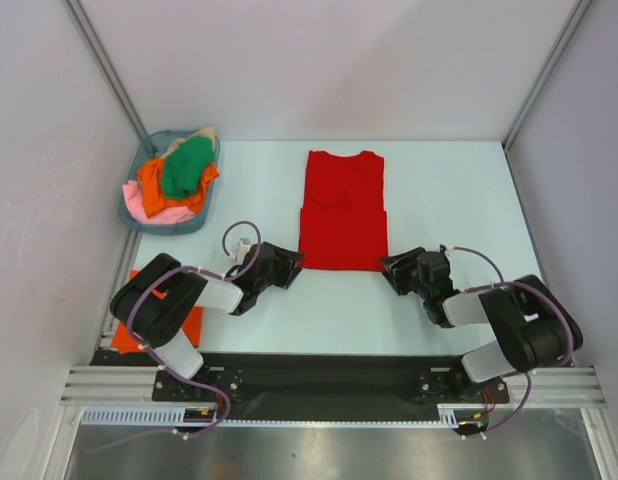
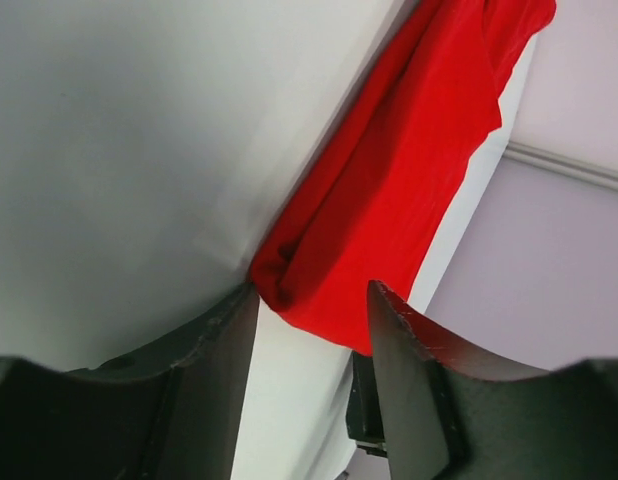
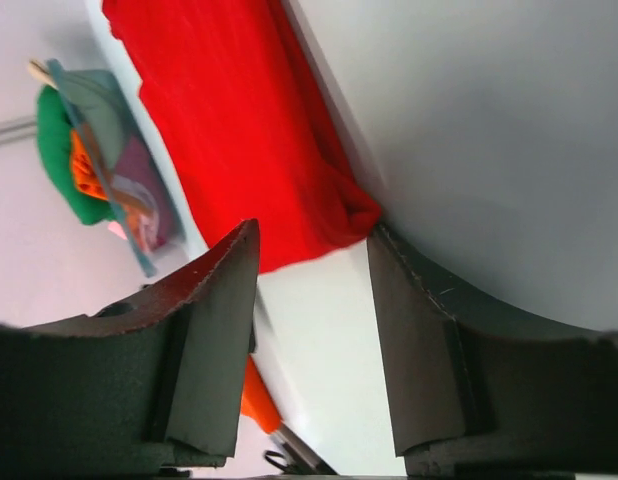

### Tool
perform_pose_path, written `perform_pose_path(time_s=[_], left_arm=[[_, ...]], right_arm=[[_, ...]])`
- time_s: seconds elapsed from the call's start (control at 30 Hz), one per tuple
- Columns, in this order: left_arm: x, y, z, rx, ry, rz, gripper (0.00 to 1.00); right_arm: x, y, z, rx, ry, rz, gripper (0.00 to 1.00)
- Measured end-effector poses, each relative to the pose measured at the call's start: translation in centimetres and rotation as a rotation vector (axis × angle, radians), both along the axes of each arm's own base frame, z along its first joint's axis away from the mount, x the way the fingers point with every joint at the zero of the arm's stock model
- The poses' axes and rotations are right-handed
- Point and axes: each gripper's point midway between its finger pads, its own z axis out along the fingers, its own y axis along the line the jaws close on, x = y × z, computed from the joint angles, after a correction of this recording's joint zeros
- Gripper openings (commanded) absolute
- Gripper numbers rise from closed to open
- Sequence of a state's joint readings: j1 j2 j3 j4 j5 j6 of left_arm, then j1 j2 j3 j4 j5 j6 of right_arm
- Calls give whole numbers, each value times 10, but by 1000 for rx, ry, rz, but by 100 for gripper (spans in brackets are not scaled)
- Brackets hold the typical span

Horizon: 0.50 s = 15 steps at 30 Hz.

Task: Fold and stack the t-shirts
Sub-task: Fold the tshirt

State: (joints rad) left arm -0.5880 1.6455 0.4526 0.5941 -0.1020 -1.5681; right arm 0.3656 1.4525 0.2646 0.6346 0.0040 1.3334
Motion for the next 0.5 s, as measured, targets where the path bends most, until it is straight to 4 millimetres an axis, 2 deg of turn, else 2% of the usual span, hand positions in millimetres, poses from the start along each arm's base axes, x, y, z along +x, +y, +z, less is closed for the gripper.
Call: perform_pose_path(time_s=[0.23,0.5], left_arm=[[0,0,-3,-29,29,34,49],[0,1,-5,-30,42,42,47]], right_arm=[[6,8,-1,39,-4,-54,49],[1,-4,-3,-14,44,-130,45]])
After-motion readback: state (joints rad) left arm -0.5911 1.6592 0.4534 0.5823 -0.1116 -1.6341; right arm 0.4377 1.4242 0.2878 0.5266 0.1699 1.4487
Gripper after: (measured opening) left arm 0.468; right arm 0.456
